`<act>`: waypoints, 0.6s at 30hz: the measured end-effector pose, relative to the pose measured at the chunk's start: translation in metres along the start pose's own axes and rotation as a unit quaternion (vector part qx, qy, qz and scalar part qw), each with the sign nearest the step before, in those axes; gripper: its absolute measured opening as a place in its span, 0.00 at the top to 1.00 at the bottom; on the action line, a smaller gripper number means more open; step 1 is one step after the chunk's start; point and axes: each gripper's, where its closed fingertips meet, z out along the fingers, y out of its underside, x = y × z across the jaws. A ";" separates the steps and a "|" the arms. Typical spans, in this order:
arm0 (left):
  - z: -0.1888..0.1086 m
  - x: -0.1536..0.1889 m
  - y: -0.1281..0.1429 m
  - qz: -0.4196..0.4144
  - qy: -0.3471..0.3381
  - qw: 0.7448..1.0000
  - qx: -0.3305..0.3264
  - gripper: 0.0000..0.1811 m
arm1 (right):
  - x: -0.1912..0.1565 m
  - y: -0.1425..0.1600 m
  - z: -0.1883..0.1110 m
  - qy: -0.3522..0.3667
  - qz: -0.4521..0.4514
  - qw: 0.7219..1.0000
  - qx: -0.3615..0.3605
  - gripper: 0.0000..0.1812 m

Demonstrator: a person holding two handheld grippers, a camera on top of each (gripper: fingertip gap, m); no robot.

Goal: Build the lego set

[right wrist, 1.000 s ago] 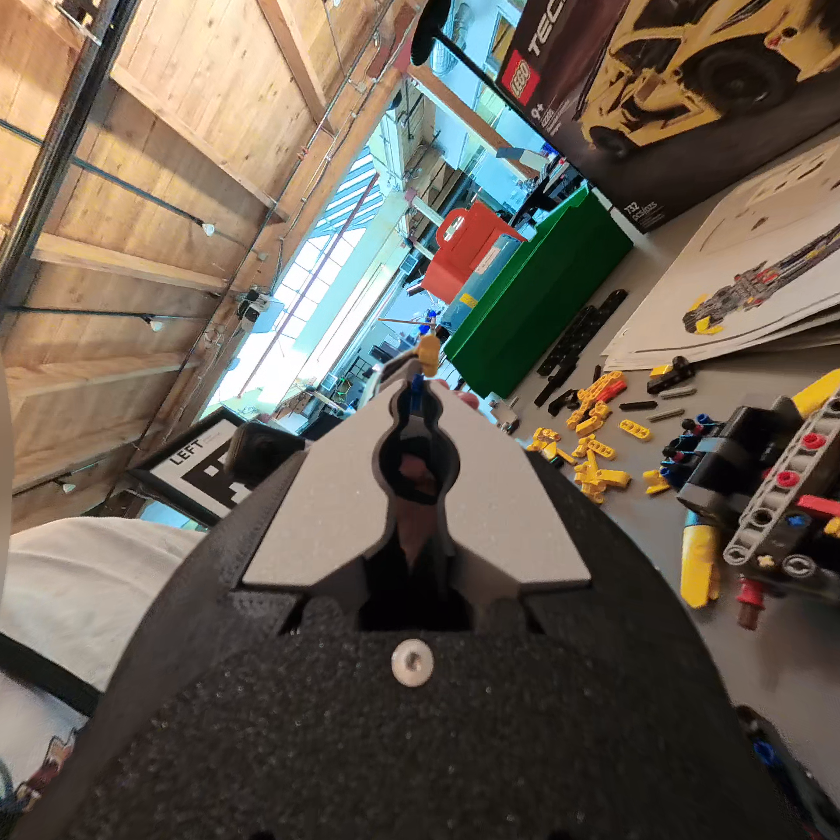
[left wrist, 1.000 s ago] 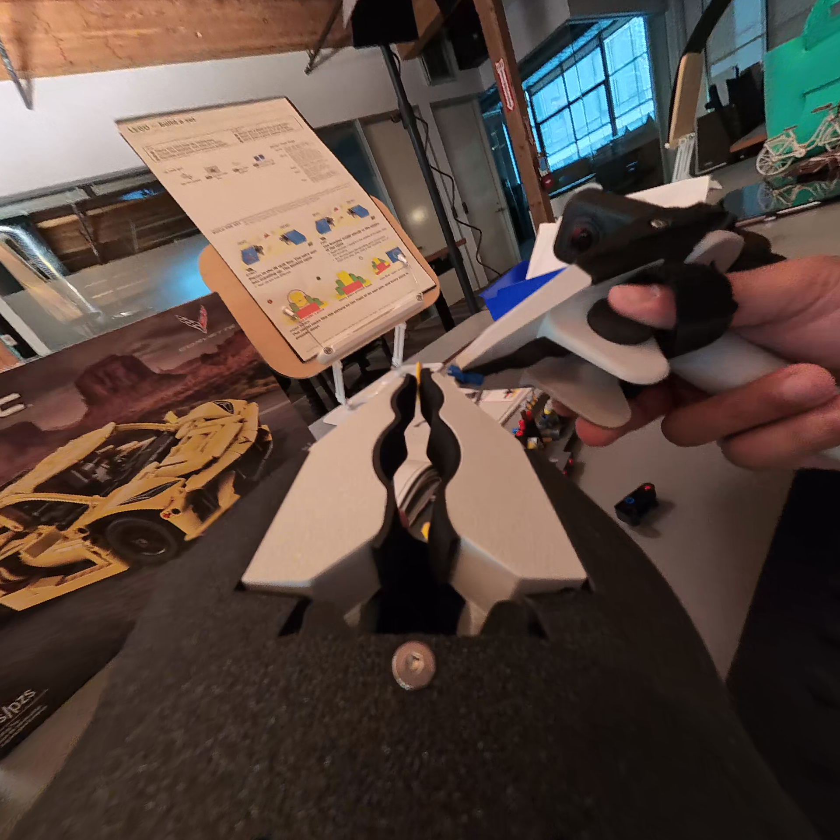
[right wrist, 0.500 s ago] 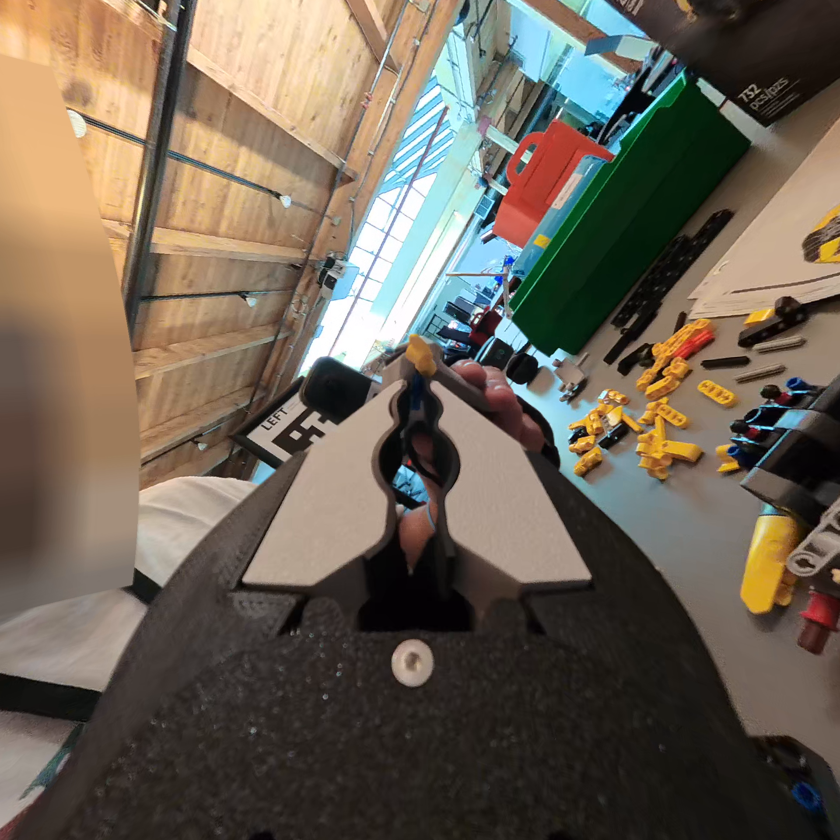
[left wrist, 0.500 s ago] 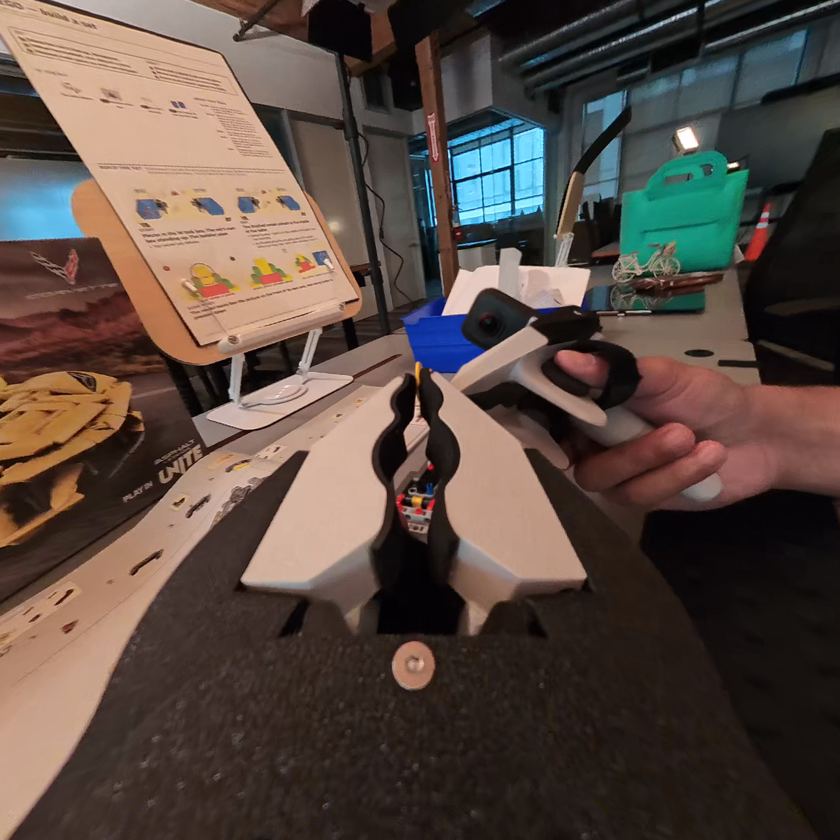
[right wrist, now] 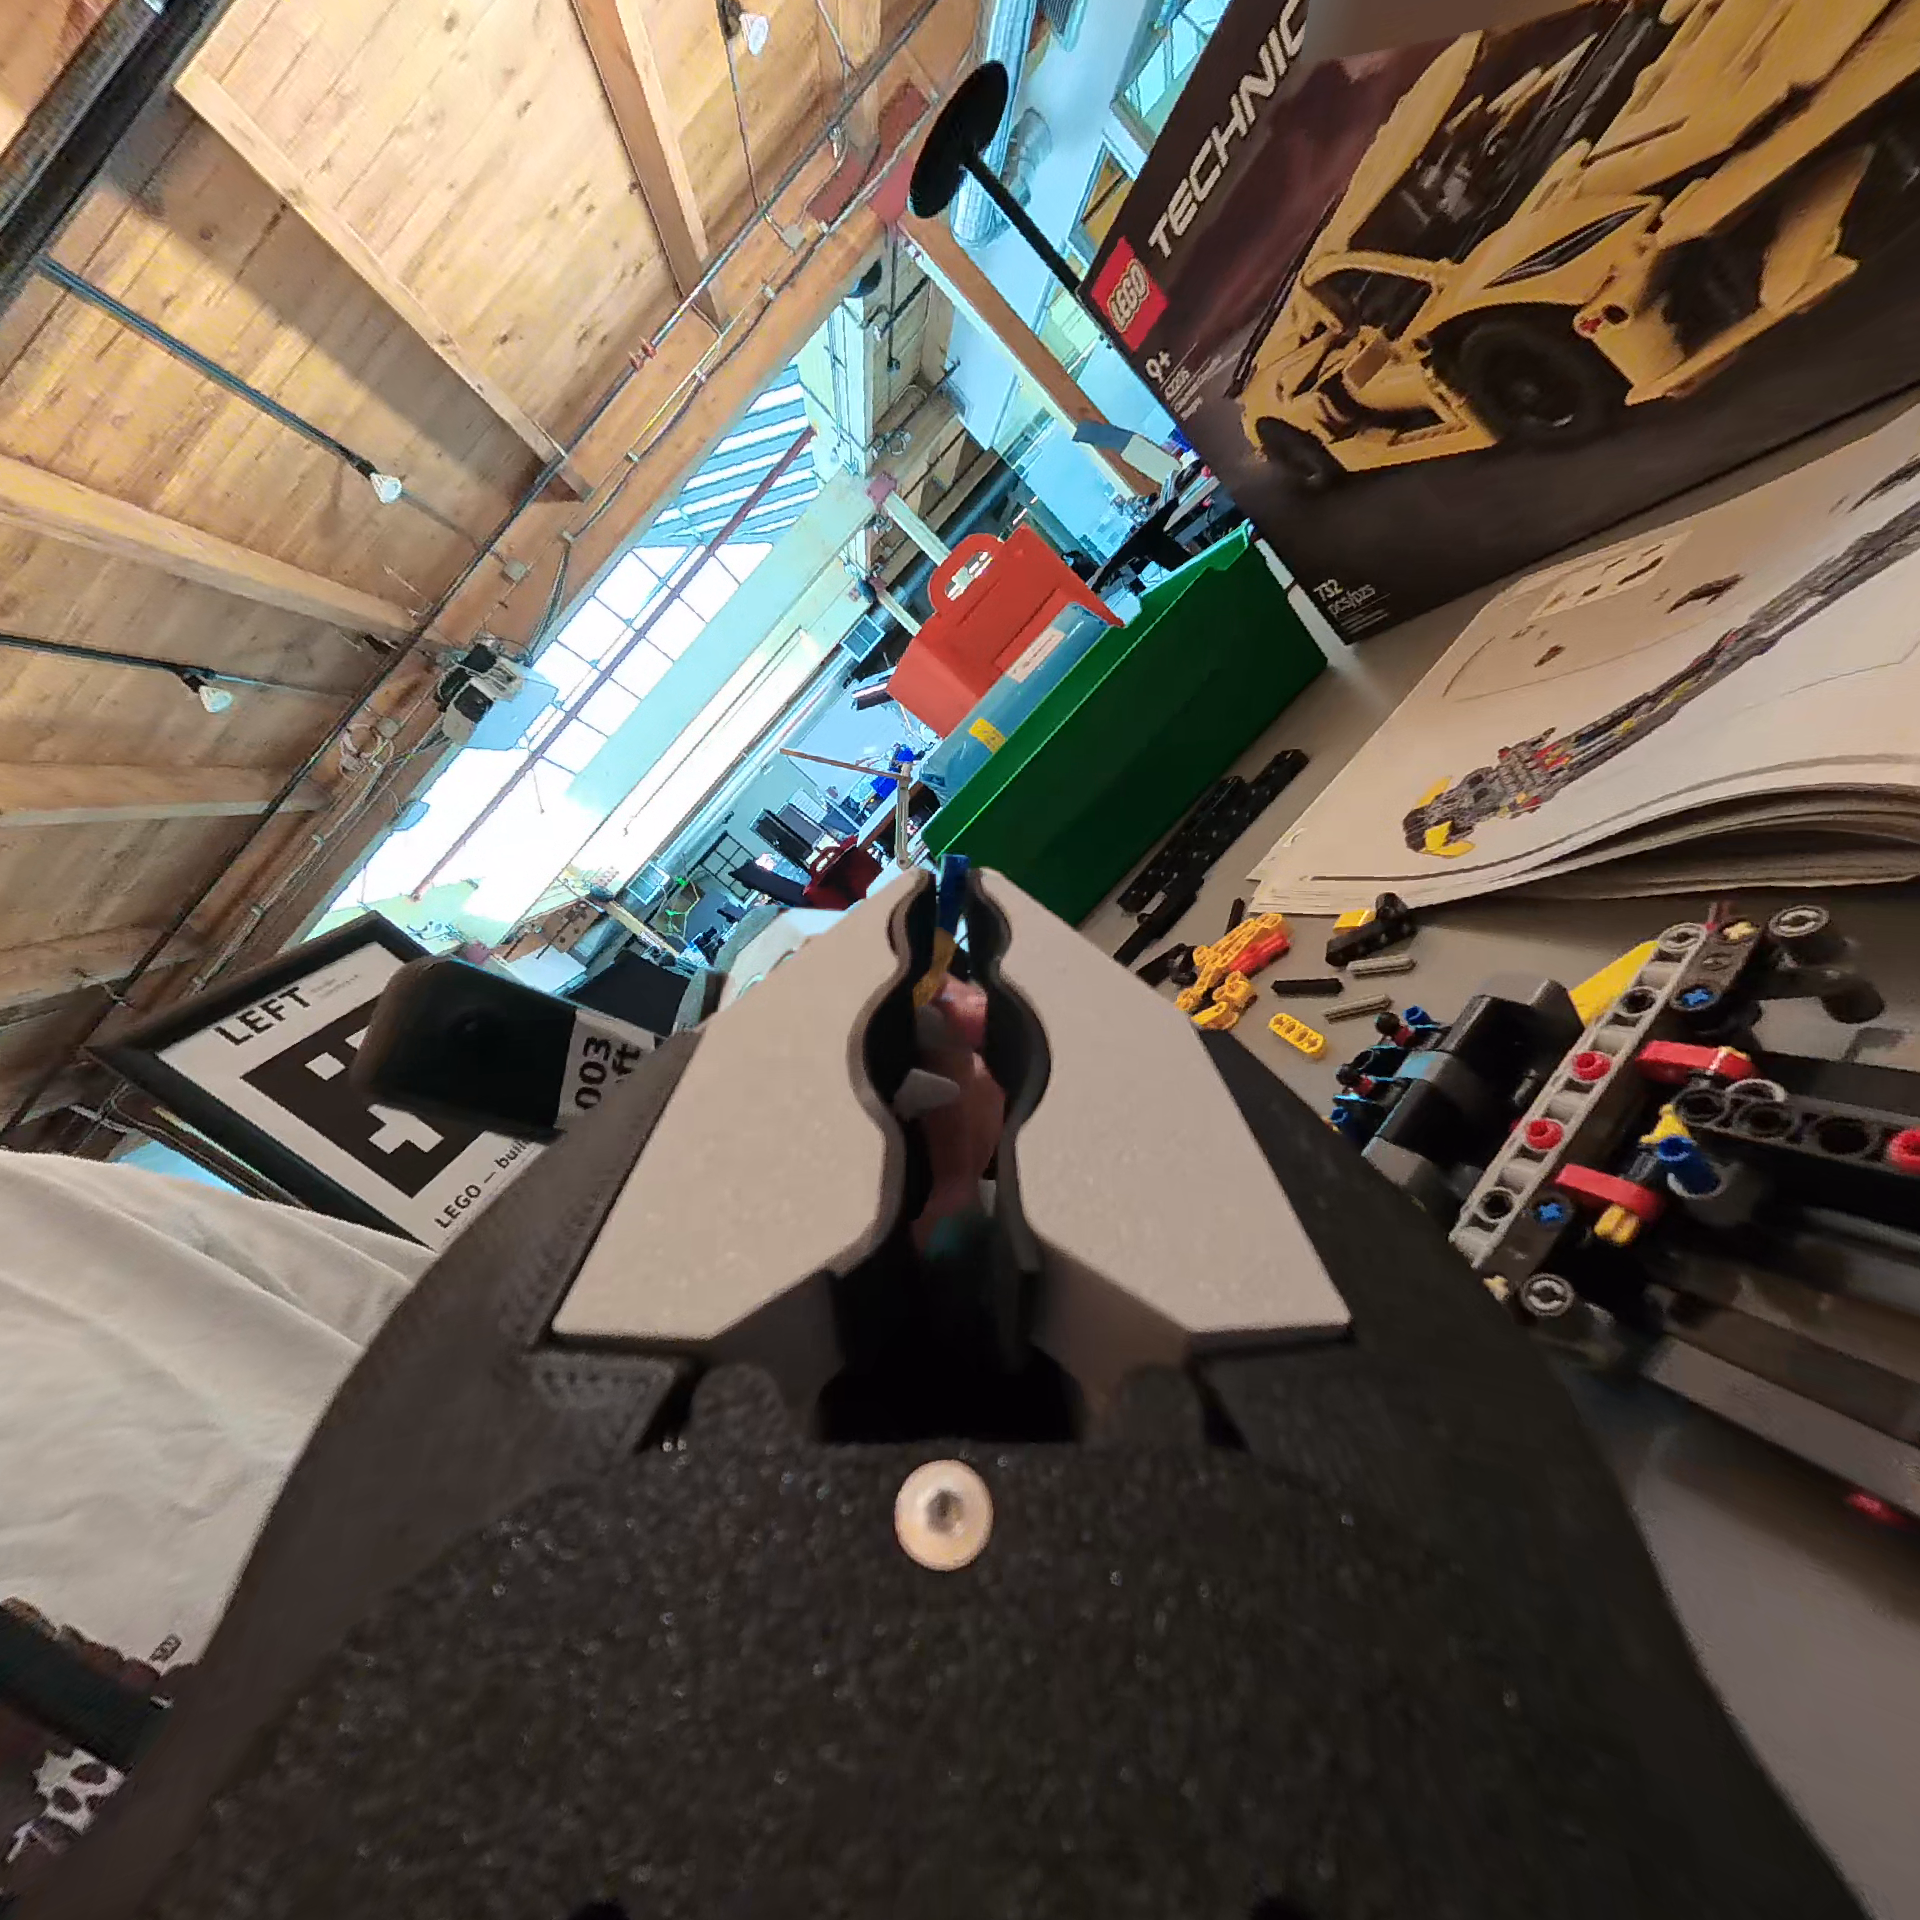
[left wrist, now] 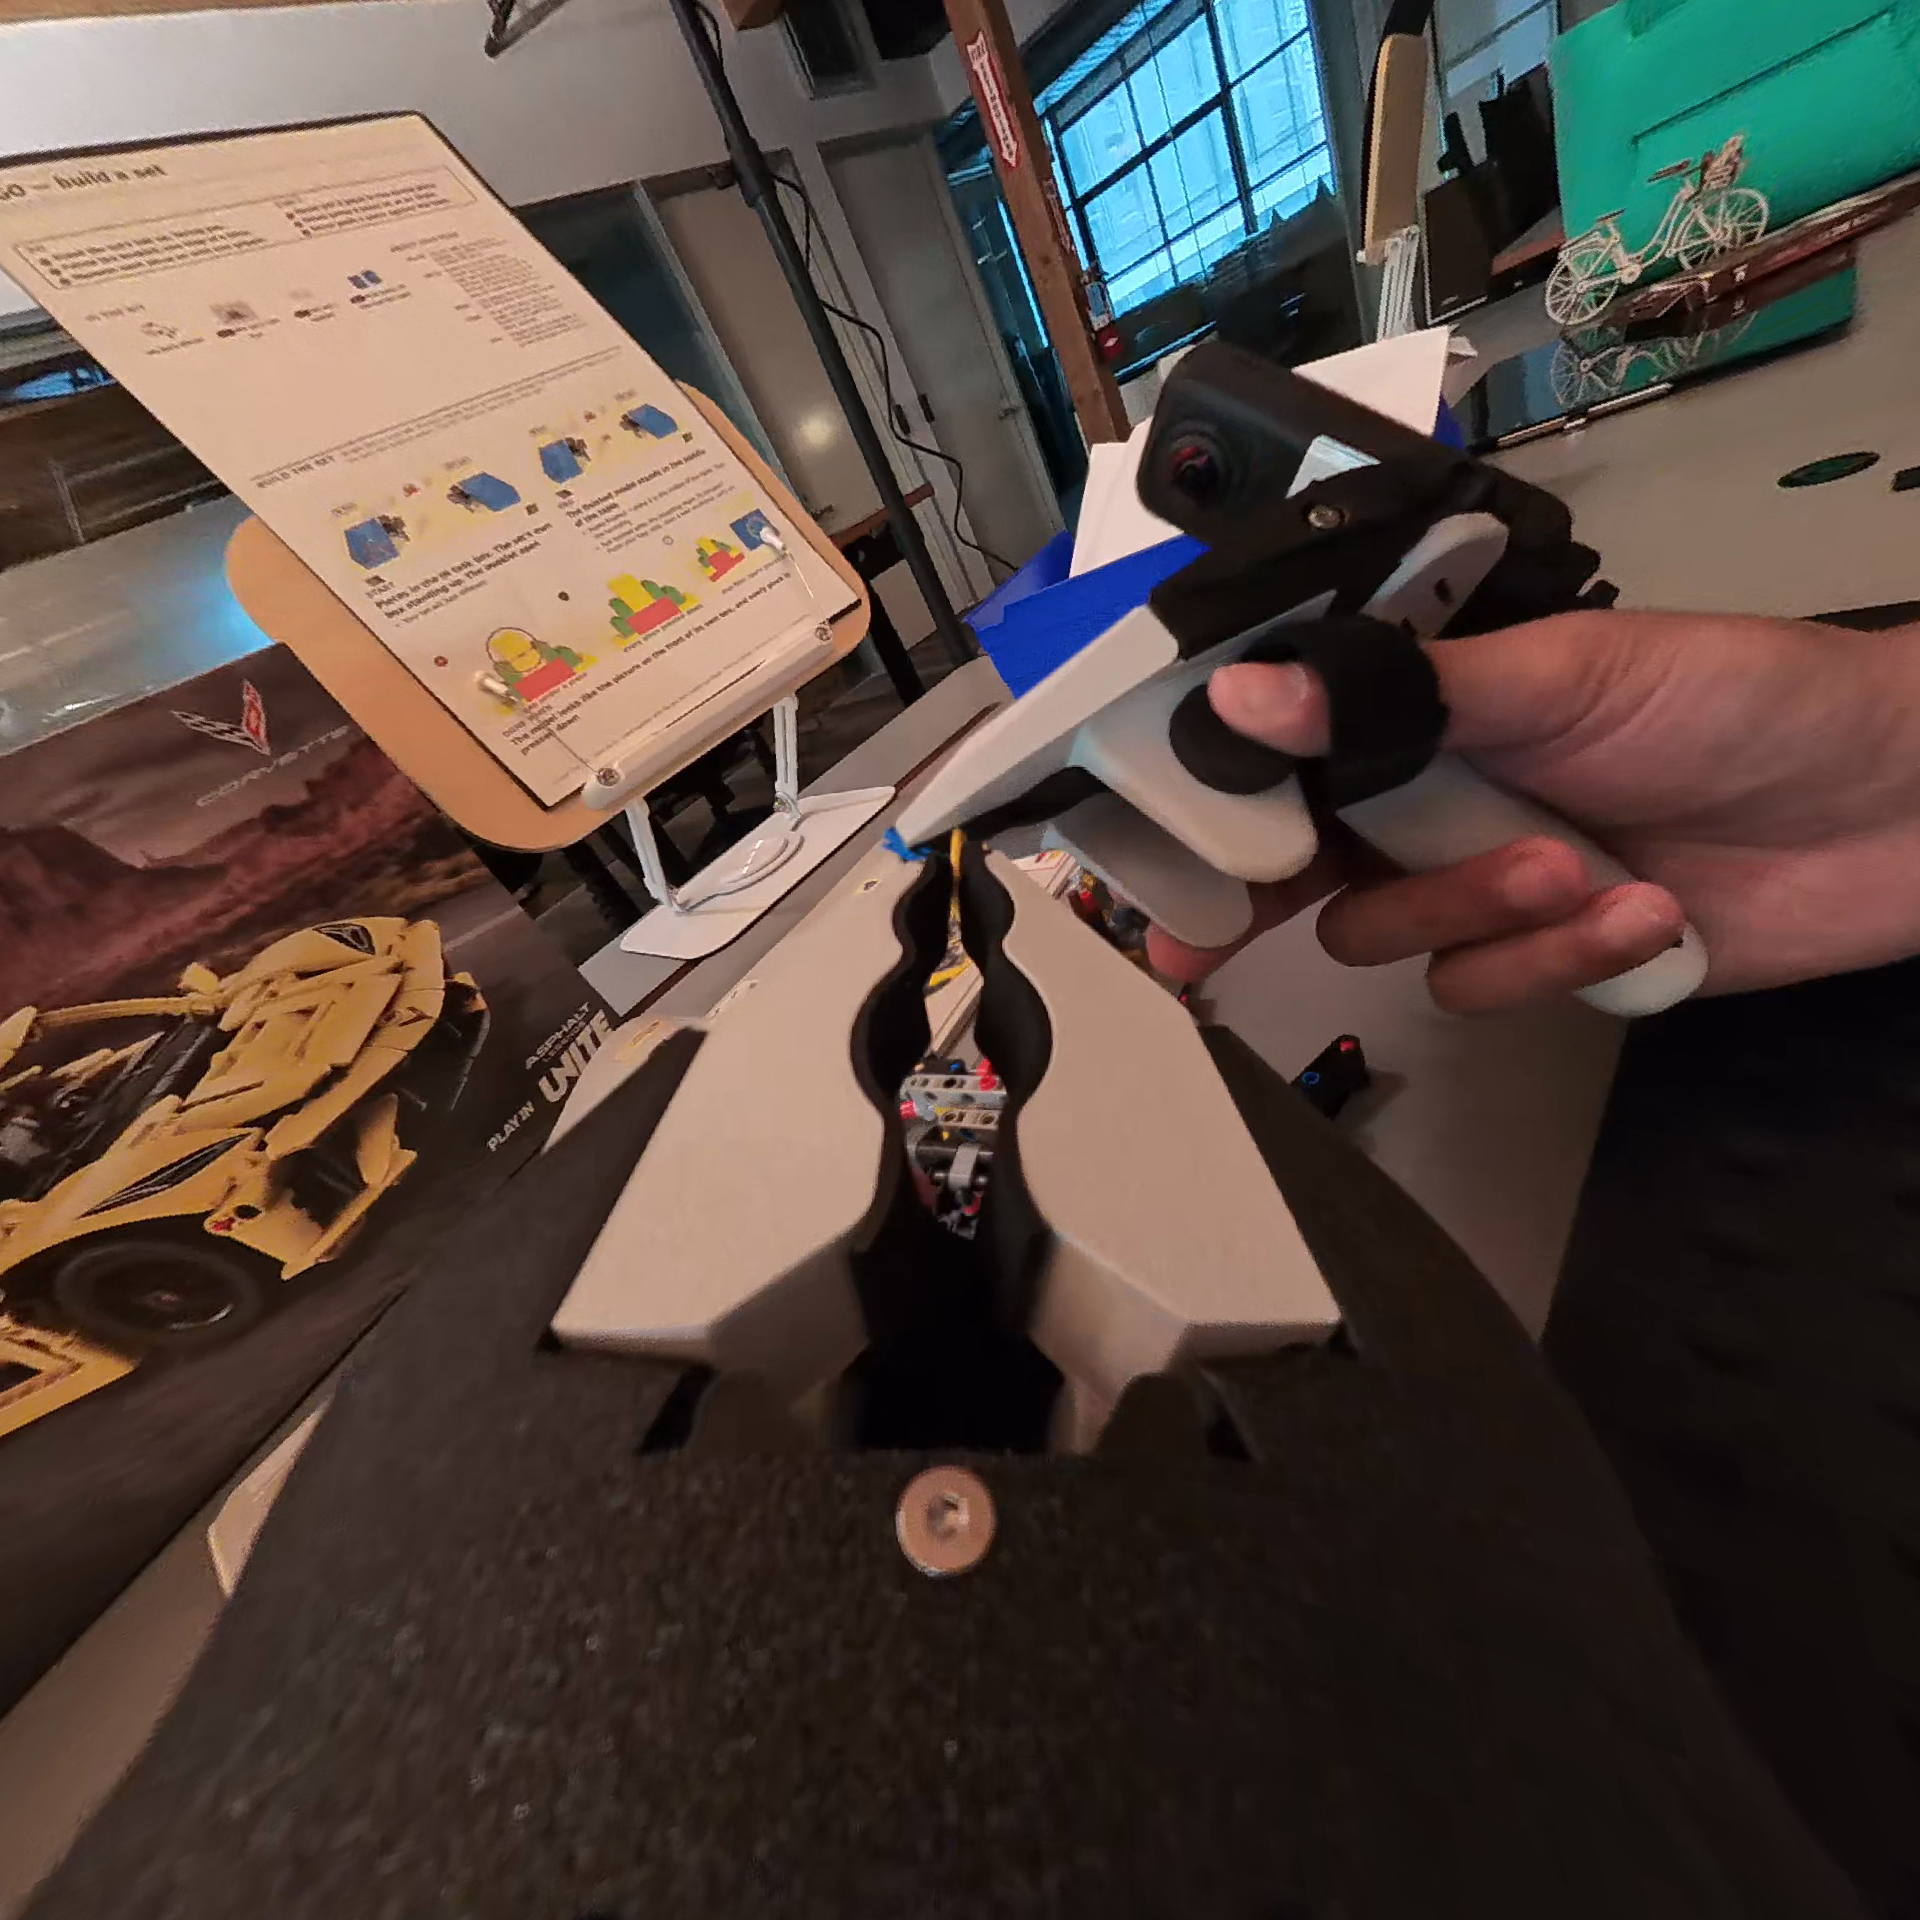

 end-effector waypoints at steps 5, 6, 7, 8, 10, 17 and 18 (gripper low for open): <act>-0.001 -0.003 0.005 0.034 -0.019 0.999 -0.015 1.00 | 0.003 0.000 -0.001 0.009 -0.001 1.000 -0.003 0.98; -0.001 -0.004 0.005 0.043 -0.024 0.999 -0.018 1.00 | 0.004 0.000 -0.001 0.010 0.000 1.000 -0.002 0.98; -0.002 -0.005 0.006 0.052 -0.029 0.998 -0.021 1.00 | 0.004 0.001 -0.001 0.008 0.003 1.000 -0.003 0.98; -0.002 -0.005 0.006 0.058 -0.030 0.998 -0.022 1.00 | 0.004 0.001 -0.001 0.007 0.007 1.000 -0.006 0.98; -0.002 -0.005 0.007 0.069 -0.033 0.997 -0.025 1.00 | 0.005 0.002 -0.001 0.006 0.011 1.000 -0.008 0.98; 0.001 -0.007 0.020 0.085 -0.039 0.994 -0.057 1.00 | 0.015 -0.004 -0.022 0.050 -0.073 0.993 -0.074 0.98; 0.001 -0.008 0.023 0.079 -0.040 0.994 -0.063 1.00 | 0.024 0.000 -0.033 0.072 -0.111 0.984 -0.121 0.98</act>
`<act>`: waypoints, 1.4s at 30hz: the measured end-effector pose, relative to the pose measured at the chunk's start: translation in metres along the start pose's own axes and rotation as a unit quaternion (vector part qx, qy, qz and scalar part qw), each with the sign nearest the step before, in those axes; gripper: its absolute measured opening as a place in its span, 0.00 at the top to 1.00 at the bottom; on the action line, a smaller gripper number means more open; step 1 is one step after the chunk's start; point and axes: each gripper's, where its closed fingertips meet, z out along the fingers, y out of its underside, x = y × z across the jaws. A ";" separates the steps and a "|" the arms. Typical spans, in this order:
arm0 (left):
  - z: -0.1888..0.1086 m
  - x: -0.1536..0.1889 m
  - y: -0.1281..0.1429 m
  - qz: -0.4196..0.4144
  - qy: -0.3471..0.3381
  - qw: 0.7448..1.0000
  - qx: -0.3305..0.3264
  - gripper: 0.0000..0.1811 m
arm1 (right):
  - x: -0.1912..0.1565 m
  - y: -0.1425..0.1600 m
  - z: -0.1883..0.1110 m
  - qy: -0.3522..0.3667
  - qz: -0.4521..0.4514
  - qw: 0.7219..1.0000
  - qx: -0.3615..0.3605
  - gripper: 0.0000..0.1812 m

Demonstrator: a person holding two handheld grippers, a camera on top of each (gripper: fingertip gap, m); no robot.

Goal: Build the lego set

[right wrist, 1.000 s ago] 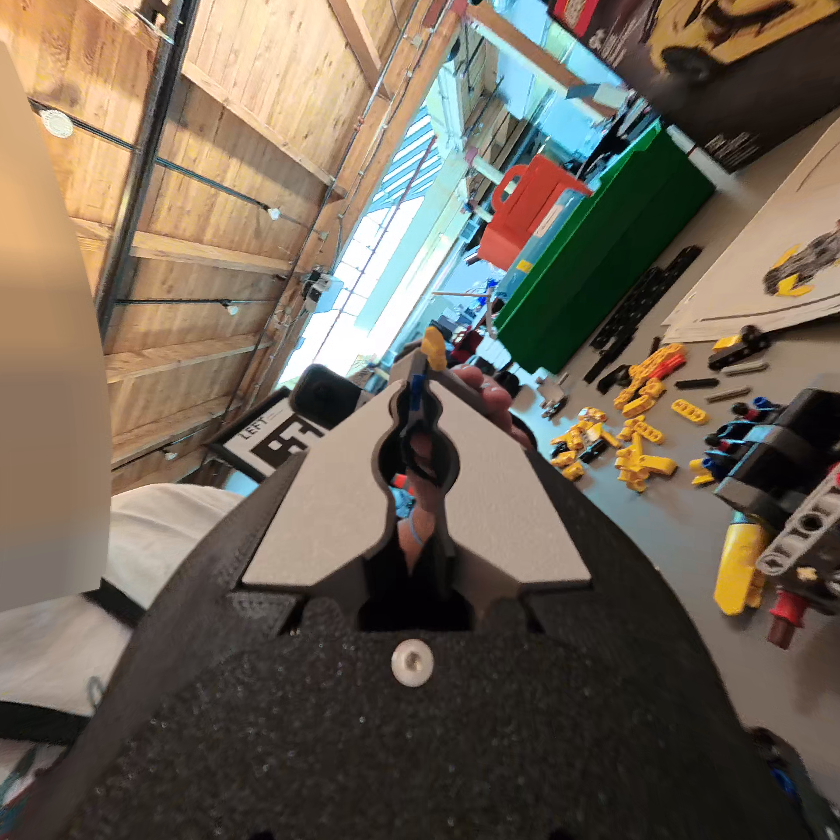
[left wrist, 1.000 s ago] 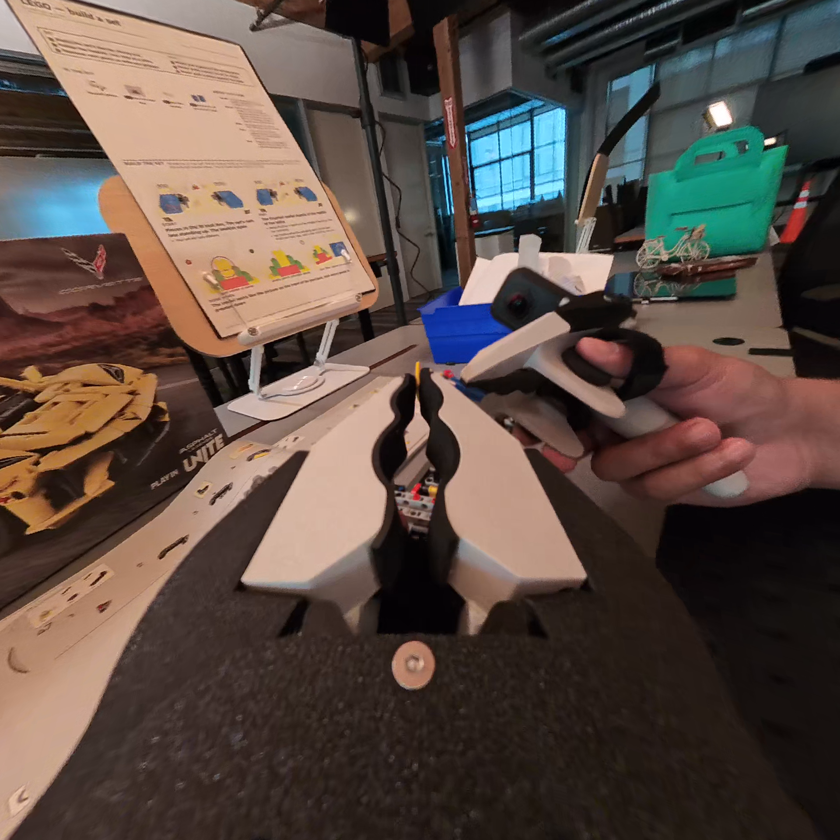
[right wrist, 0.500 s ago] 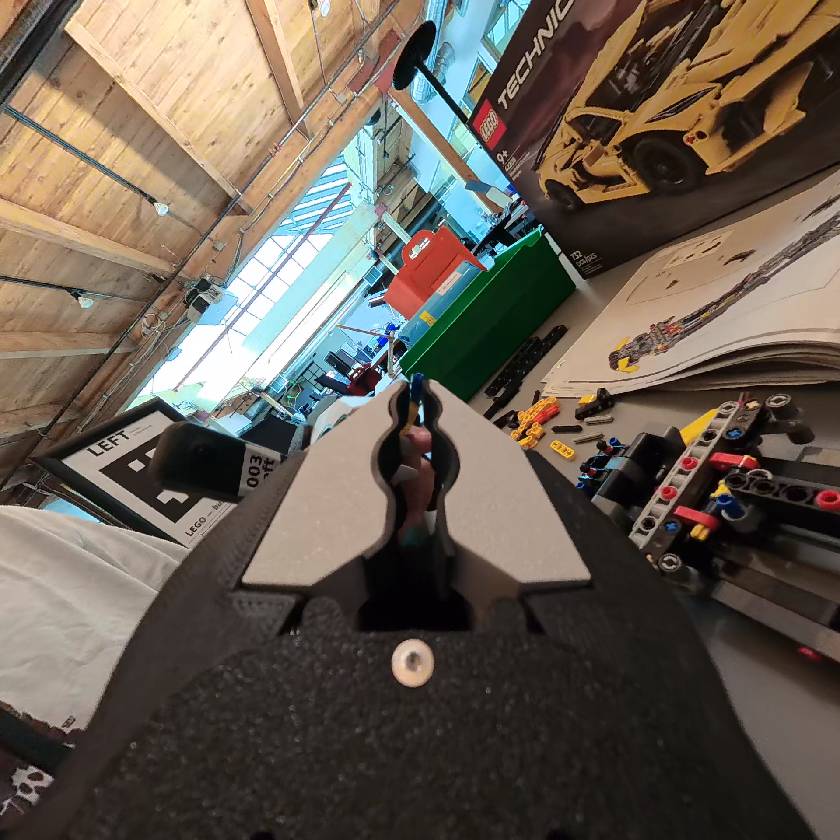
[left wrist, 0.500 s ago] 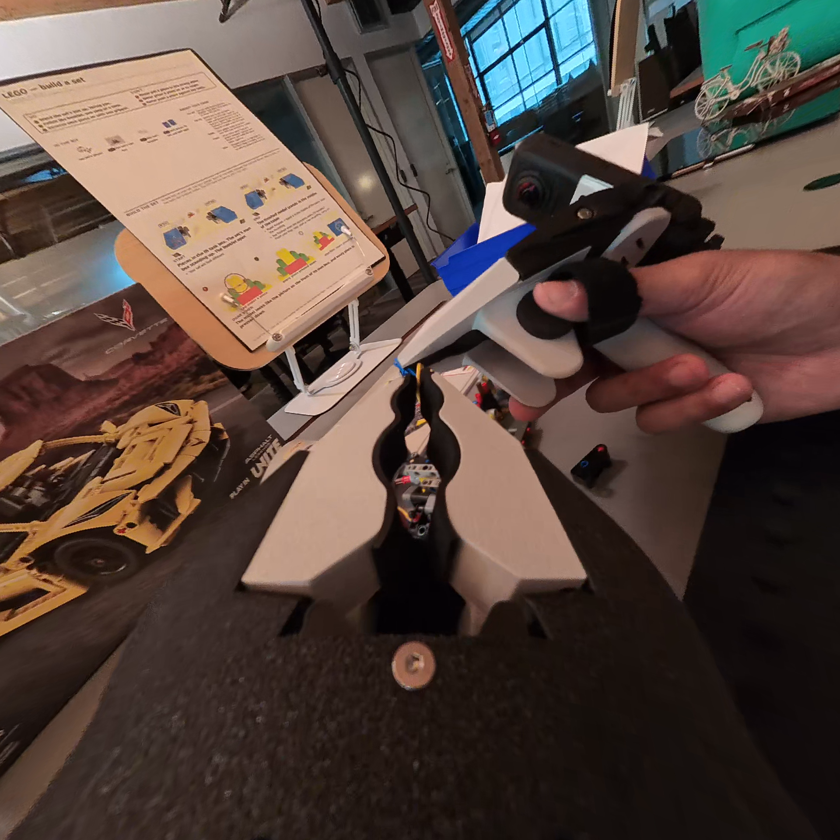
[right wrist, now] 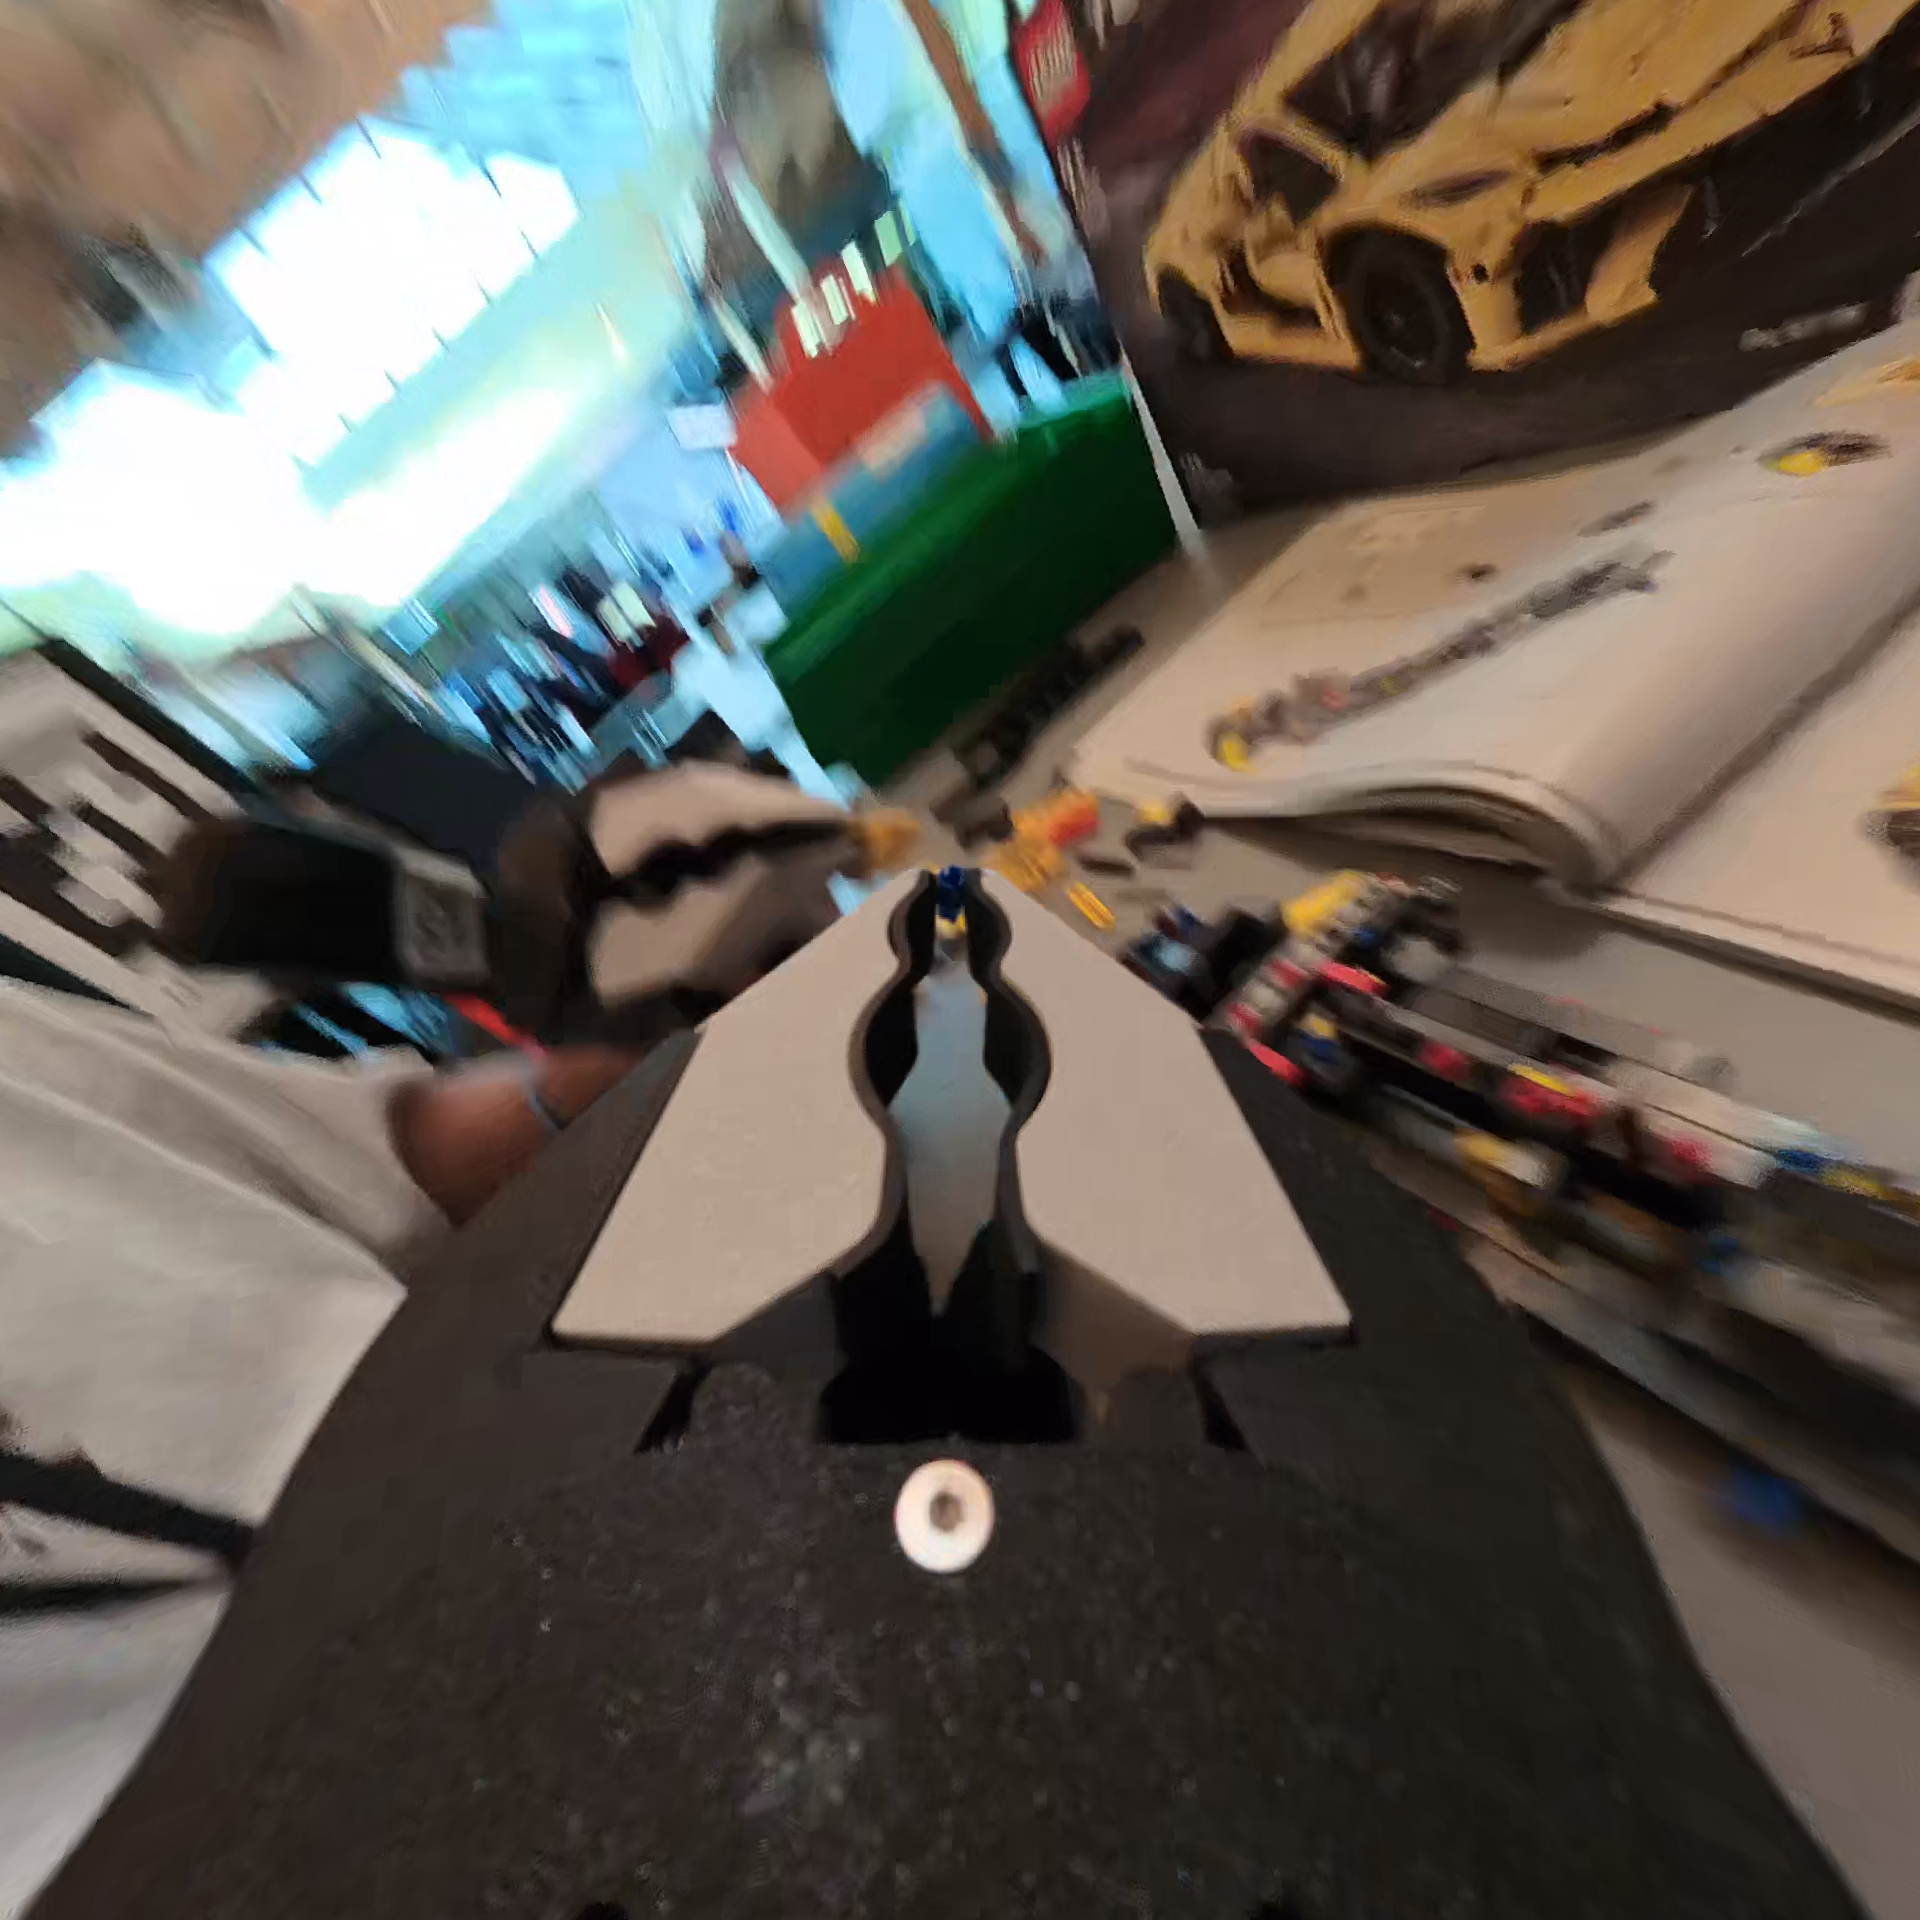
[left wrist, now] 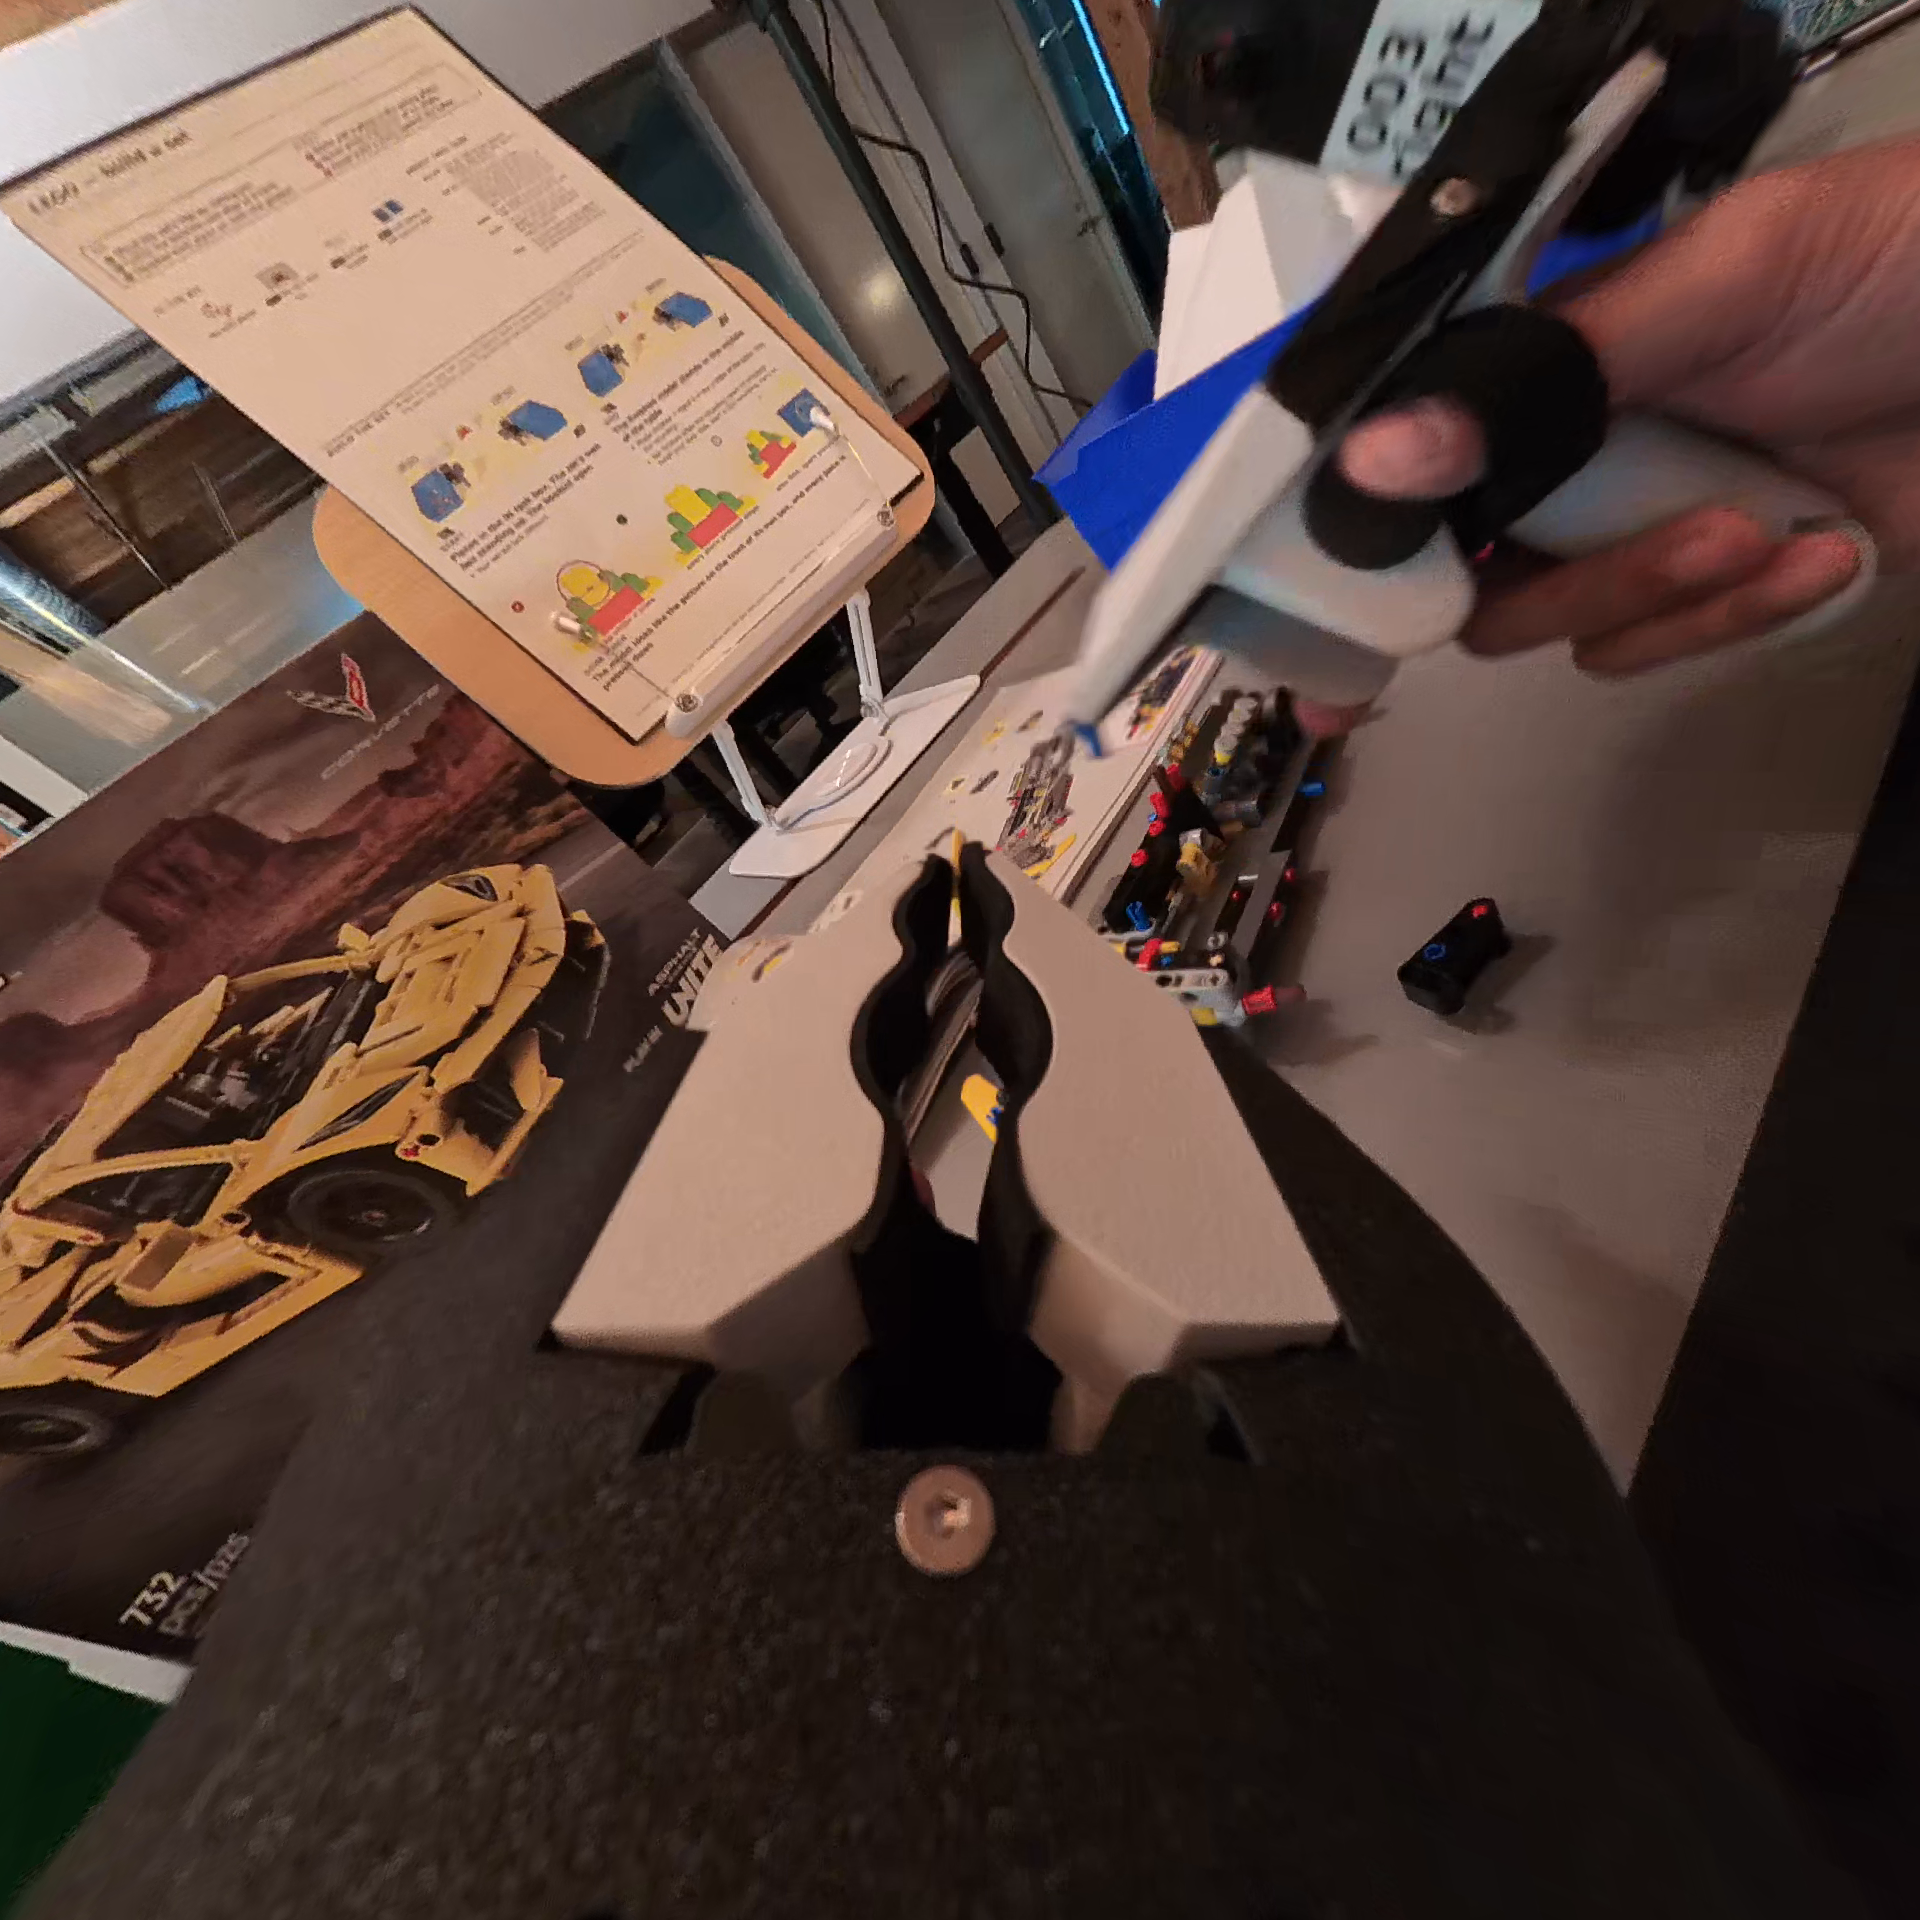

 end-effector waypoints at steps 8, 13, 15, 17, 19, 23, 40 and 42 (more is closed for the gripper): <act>0.008 0.022 0.005 0.034 0.032 0.999 -0.019 1.00 | 0.075 0.072 -0.083 0.112 -0.233 0.937 -0.235 0.98; 0.006 0.021 0.007 0.018 0.036 0.999 -0.019 1.00 | 0.085 0.081 -0.097 0.131 -0.213 0.937 -0.245 0.98; 0.006 0.016 0.009 0.007 0.031 0.999 -0.021 1.00 | 0.090 0.087 -0.101 0.144 -0.218 0.931 -0.256 0.97; 0.006 0.015 0.012 -0.002 0.035 0.999 -0.025 1.00 | 0.090 0.089 -0.101 0.146 -0.224 0.929 -0.256 0.97; 0.007 0.016 0.013 0.003 0.035 0.999 -0.031 1.00 | 0.091 0.088 -0.102 0.149 -0.231 0.927 -0.256 0.97; 0.008 0.022 0.012 0.028 0.037 0.998 -0.031 1.00 | 0.093 0.093 -0.105 0.155 -0.225 0.924 -0.268 0.96; -0.006 0.015 -0.024 -0.137 0.100 0.982 0.083 1.00 | -0.008 0.016 -0.028 -0.028 -0.156 0.986 -0.055 0.86; -0.012 0.010 -0.036 -0.164 0.110 0.973 0.120 1.00 | -0.034 0.009 -0.008 -0.112 -0.083 0.990 -0.030 0.84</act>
